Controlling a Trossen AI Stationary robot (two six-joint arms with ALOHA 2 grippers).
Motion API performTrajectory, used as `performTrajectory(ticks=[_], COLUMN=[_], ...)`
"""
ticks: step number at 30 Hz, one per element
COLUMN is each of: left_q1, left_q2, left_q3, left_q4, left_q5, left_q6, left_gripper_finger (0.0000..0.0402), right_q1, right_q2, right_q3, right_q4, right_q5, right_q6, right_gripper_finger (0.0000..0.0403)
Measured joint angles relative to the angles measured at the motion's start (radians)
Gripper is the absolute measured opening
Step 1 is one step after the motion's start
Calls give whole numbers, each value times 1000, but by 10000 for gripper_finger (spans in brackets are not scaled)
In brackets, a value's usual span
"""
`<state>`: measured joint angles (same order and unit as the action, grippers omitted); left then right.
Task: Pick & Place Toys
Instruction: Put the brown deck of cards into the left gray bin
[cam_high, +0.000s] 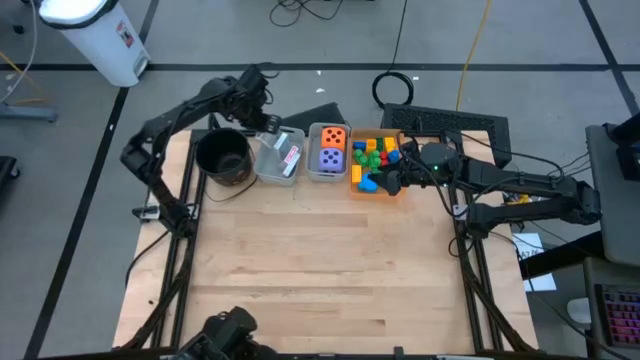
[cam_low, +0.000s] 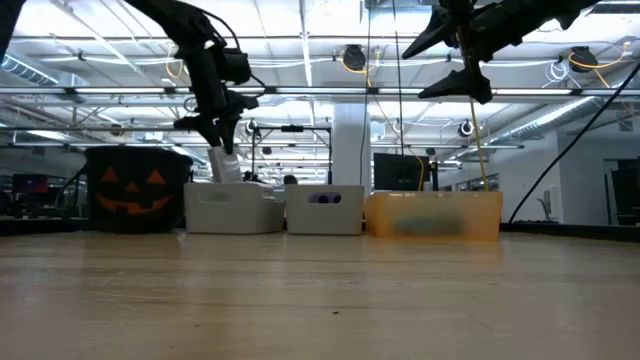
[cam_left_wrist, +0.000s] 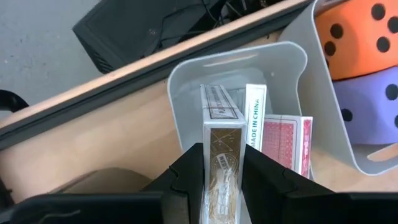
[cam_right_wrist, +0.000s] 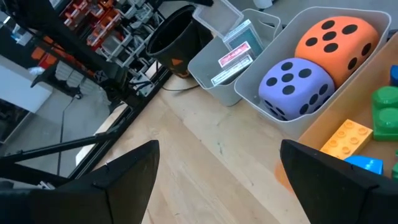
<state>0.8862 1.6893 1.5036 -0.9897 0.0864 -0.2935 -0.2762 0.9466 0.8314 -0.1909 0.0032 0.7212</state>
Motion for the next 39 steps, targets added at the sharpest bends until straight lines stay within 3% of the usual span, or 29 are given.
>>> performTrajectory(ticks=[14, 39], left_q1=[-58, -91], left_q2=[69, 171], left_q3=[0, 0], left_q4=[80, 74], left_q5=[24, -79], left_q6=[-77, -56], left_gripper_finger=[97, 97], right_q1=[0, 1], right_q2=[0, 0], right_q3=[0, 0], right_q4=[-8, -9], right_q5=[2, -5], right_q6=[0, 27], right_gripper_finger=[325, 325])
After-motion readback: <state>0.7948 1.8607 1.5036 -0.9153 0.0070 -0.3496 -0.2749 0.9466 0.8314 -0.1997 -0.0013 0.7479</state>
